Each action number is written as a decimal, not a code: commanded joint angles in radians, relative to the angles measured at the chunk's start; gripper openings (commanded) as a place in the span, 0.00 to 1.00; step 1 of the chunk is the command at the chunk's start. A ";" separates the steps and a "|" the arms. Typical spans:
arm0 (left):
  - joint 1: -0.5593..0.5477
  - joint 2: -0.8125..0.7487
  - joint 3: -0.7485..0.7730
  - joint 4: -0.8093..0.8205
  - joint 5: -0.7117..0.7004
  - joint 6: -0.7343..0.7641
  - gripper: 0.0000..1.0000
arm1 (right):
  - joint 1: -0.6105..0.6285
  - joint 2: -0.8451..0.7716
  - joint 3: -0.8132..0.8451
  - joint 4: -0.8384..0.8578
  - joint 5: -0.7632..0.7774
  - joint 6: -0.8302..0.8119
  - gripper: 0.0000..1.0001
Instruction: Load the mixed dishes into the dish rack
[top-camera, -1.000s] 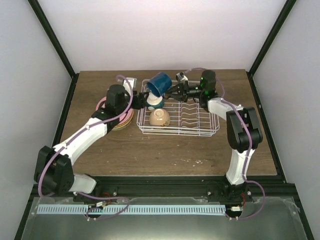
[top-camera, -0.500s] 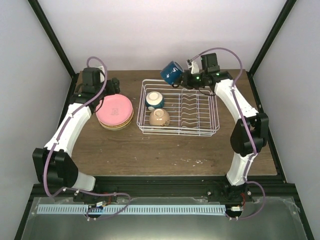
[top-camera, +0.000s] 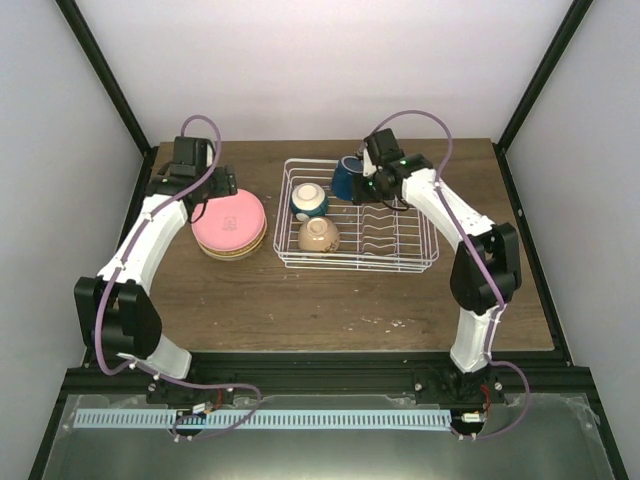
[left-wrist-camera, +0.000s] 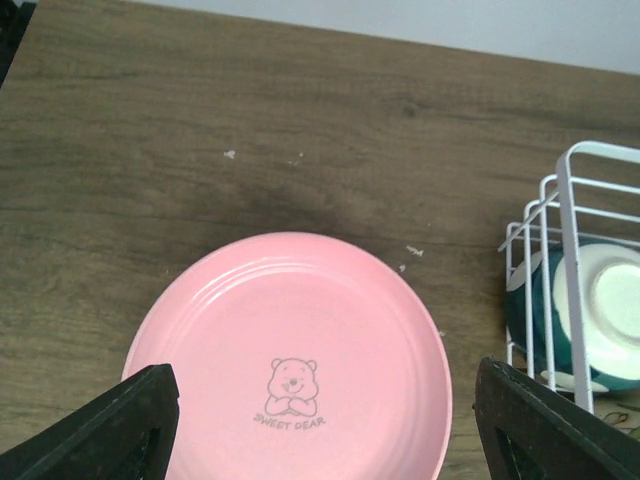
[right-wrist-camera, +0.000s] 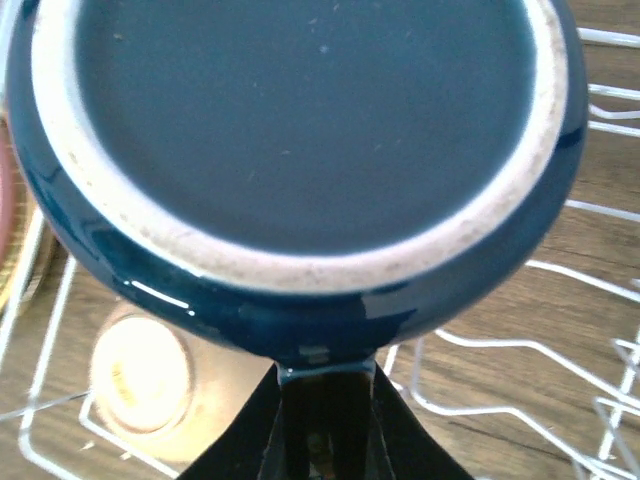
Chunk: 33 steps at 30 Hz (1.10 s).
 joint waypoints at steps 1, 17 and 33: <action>0.009 0.009 0.021 -0.025 -0.020 0.009 0.83 | 0.029 0.025 0.018 0.069 0.184 -0.062 0.01; 0.026 0.048 0.032 -0.025 -0.036 0.017 0.83 | 0.104 0.189 0.146 0.012 0.281 -0.127 0.01; 0.048 0.085 0.047 -0.036 -0.032 0.021 0.83 | 0.168 0.249 0.137 -0.012 0.306 -0.144 0.14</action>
